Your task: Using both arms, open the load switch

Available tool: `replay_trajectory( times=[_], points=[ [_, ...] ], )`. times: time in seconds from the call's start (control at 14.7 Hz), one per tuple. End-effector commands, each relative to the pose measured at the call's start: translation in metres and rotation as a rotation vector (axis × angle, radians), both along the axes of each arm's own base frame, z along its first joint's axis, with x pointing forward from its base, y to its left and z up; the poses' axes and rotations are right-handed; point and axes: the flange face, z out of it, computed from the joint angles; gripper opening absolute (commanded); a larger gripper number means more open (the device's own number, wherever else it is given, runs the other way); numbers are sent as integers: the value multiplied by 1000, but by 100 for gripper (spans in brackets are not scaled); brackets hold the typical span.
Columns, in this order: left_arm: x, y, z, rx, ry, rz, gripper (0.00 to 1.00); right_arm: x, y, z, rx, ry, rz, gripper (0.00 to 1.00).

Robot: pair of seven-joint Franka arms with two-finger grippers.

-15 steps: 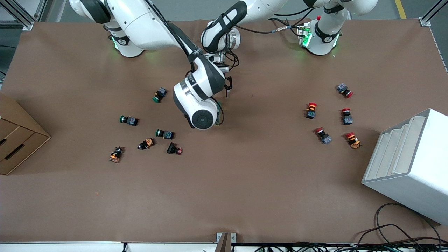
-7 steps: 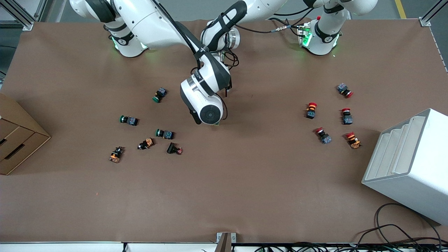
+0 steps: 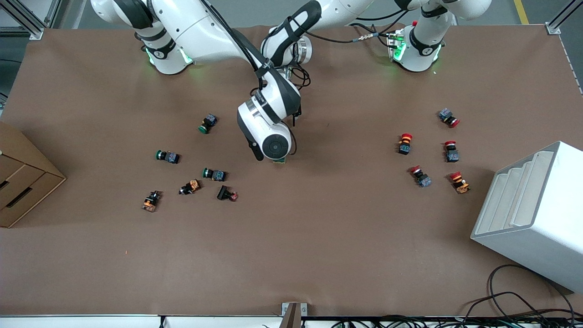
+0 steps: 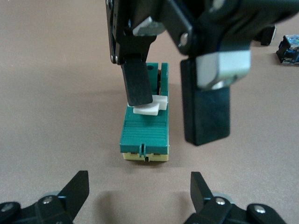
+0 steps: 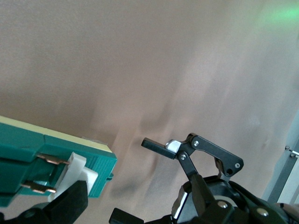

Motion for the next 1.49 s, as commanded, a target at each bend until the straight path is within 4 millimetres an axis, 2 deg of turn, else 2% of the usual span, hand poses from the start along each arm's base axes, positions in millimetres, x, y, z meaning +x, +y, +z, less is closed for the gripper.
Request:
replay_trajectory(
  times=[0.0,0.07,0.14,0.2,0.27,0.41,0.48,0.61,0.75,0.81,1.02,1.09,1.22,1.43],
  points=[
    [3,-4,8,-13,-25,-2,96,32,-14,43,25,-83,130,100],
    [4,-5,8,-13,-25,-2,96,43,-24,58,45,-70,181,100],
    [5,-6,10,-18,-26,0,96,56,-42,67,60,-37,208,100],
    [7,-8,12,-13,-28,-3,96,69,-65,77,80,-17,265,100],
    [9,-10,17,-10,-30,-10,96,82,-82,102,110,-53,335,100],
    [14,-12,28,-6,-27,-1,96,107,-127,130,186,-77,471,100],
    [20,-19,40,-5,-19,10,96,122,-153,148,238,-94,513,100],
    [33,-26,68,26,19,31,96,150,-219,177,340,-124,599,100],
    [44,-30,93,50,87,70,96,166,-278,197,397,-142,718,100],
    [48,-32,103,45,111,88,96,170,-300,204,418,-137,782,100],
    [88,-35,162,-22,198,193,96,177,-361,230,453,-149,920,100],
    [107,-29,179,-25,233,217,96,179,-379,241,458,-153,970,100],
    [154,-15,221,-57,283,265,97,181,-414,262,484,-176,1038,100],
    [228,13,287,-62,374,317,98,183,-464,282,518,-196,1124,100]
  ],
)
